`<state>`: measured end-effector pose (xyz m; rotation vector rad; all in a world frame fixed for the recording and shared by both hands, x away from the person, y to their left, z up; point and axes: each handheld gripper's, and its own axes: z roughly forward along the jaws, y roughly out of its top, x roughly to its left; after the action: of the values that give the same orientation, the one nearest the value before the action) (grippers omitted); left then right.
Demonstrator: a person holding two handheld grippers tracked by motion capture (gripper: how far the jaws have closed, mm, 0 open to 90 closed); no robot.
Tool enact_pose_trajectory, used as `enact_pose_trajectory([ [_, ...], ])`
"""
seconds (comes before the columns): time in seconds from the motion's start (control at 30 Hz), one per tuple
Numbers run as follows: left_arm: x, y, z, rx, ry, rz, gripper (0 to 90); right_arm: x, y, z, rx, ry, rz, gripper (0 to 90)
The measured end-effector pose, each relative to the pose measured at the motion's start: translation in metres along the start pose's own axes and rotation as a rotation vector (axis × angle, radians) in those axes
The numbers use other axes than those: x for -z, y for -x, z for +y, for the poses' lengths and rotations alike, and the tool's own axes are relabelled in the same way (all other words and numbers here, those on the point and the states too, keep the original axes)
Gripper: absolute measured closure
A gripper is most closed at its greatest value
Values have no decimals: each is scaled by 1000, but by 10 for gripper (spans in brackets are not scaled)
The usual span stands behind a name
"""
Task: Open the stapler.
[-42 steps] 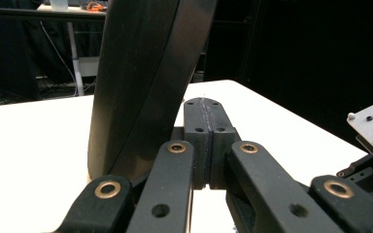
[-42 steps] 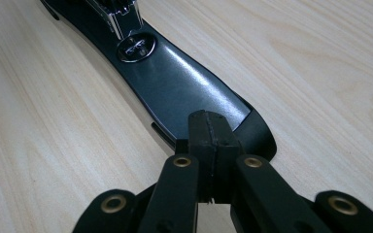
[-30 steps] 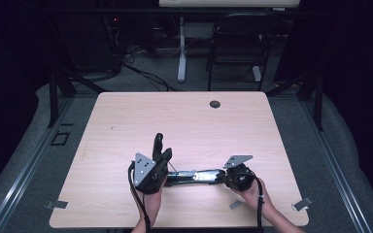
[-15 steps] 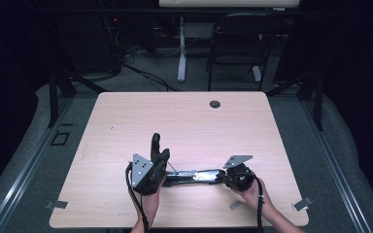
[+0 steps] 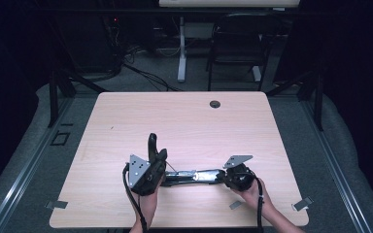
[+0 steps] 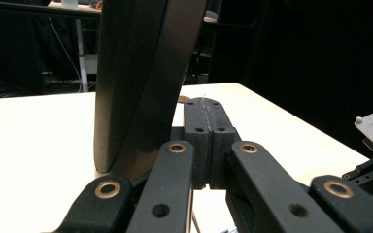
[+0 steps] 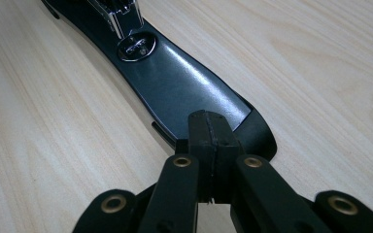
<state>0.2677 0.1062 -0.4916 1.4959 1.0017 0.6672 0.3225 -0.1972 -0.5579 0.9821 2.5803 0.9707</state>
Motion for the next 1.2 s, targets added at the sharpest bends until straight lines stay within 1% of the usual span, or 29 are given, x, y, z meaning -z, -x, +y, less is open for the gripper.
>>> enact_pose_trajectory([
  [0.43,3,-4,0,4,5,20,900,0,0,0,-4,3,0,900],
  [0.5,4,-5,-1,-2,4,24,900,0,0,0,-4,2,2,900],
  [0.67,6,-7,-1,6,13,31,900,0,0,0,-4,3,-1,900],
  [0.7,6,-8,-2,2,12,33,900,0,0,0,-5,3,0,900],
  [0.9,7,-8,-4,0,7,33,900,0,0,0,-5,2,-1,900],
  [1.2,9,-11,-5,2,11,52,900,0,0,0,-6,2,-1,900],
])
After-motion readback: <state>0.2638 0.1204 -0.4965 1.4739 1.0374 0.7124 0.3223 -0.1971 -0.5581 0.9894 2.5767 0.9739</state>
